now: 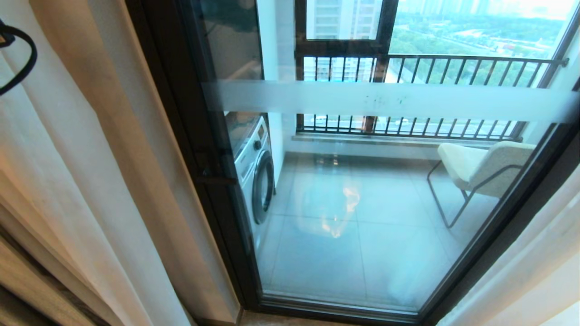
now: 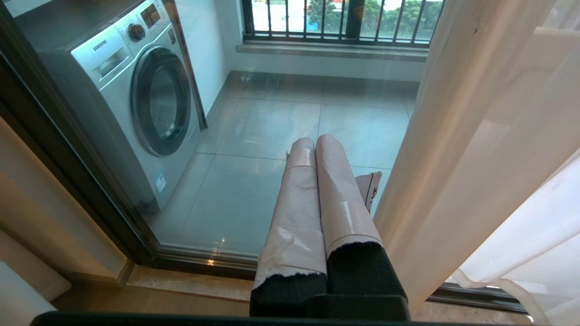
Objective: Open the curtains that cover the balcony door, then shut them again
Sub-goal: Close the inner curtains on both sides
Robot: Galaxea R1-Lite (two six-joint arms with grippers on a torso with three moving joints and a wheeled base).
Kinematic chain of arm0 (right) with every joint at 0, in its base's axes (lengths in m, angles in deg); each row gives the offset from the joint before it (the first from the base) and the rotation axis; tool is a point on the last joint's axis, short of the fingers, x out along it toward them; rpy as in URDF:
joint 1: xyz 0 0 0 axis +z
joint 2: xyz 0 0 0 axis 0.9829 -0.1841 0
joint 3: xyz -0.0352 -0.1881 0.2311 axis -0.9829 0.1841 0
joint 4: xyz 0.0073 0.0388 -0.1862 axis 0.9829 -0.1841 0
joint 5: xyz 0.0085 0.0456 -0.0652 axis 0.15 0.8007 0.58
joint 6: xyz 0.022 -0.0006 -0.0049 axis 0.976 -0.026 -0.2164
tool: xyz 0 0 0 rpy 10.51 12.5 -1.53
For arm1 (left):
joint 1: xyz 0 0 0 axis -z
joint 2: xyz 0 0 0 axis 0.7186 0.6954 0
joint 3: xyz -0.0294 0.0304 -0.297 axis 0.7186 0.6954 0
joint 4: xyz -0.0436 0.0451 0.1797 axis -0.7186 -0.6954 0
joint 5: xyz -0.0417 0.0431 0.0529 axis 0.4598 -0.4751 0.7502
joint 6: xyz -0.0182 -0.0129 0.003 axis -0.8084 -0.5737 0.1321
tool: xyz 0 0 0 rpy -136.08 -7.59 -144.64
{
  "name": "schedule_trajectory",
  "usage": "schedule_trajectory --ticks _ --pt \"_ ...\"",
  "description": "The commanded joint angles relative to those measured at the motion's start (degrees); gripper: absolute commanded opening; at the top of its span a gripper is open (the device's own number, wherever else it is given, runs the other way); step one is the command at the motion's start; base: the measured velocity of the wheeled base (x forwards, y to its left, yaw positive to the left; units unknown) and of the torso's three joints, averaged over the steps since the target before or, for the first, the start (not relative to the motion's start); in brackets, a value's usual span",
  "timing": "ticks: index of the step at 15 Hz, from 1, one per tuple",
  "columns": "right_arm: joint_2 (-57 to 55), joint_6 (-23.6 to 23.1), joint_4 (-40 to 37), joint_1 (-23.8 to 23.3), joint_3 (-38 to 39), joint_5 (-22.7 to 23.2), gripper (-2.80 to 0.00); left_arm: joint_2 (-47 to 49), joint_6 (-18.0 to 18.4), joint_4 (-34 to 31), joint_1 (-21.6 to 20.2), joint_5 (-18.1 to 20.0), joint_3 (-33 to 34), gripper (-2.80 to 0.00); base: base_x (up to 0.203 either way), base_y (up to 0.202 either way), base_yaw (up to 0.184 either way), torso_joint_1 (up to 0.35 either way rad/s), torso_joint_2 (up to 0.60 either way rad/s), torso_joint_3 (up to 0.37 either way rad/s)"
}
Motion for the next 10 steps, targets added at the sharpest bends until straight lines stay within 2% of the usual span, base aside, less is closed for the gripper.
schedule_trajectory --ticks 1,3,10 --pt "-0.1 0.0 0.0 0.0 0.0 0.0 -2.80 -2.3 0.5 0.2 0.5 -0.1 0.8 -2.80 0.000 0.000 0.000 0.000 0.00 0.000" --pt "-0.1 0.0 0.0 0.0 0.0 0.0 -2.80 -3.9 0.6 0.1 0.5 0.6 1.3 -2.80 0.000 0.000 0.000 0.000 0.00 0.000" --pt "-0.1 0.0 0.0 0.0 0.0 0.0 -2.80 -4.0 0.8 0.1 1.6 8.2 1.1 -2.80 0.000 0.000 0.000 0.000 0.00 0.000"
